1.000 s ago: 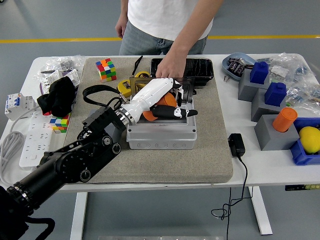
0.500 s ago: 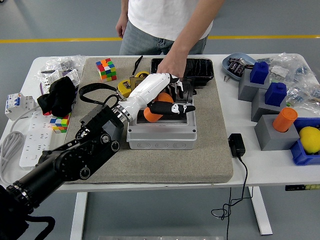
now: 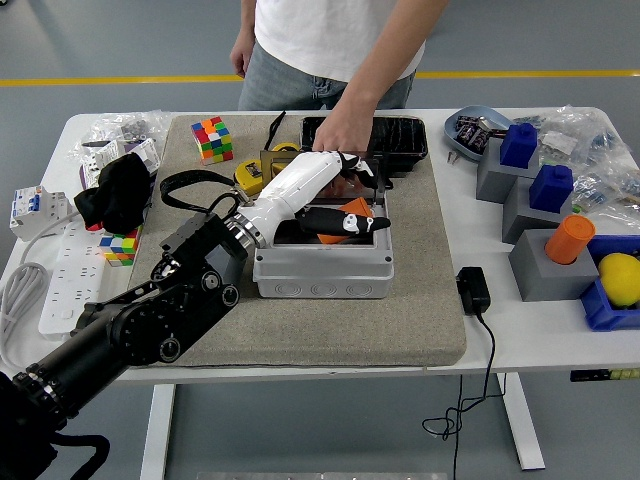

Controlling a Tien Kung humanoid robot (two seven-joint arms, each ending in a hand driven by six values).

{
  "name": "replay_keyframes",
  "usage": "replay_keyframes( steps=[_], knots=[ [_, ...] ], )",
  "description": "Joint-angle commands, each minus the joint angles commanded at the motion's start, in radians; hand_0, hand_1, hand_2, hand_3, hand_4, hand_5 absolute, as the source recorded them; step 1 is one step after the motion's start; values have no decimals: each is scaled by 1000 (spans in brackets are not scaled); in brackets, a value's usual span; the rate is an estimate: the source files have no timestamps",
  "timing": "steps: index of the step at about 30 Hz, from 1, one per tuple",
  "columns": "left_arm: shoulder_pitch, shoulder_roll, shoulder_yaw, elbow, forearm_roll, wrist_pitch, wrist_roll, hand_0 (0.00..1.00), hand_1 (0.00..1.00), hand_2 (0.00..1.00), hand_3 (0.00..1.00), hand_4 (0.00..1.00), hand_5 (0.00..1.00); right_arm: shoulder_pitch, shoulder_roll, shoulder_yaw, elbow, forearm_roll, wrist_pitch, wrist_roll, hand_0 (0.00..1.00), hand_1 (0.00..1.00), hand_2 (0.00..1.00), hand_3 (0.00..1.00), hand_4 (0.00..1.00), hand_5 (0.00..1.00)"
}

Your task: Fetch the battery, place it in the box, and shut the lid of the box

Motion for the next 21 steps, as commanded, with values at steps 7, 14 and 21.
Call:
replay_keyframes(
  steps=[7,14,21],
  knots=[
    [-1,0,-6,-17,0,-19,10,983,936,813,748,998,800,1,-1,5,0,-3,1,-1,837,764,750,806,998,998],
    [-2,0,-9,-32,0,-24,12,998,960,829,757,998,889,2,0,5,0,-2,2,0,835,764,750,806,998,998],
    [-4,0,-21,-119,-15,-56,30,928,879,775,736,998,917,3,0,8,0,-3,2,-1,834,763,750,806,998,998]
  ],
)
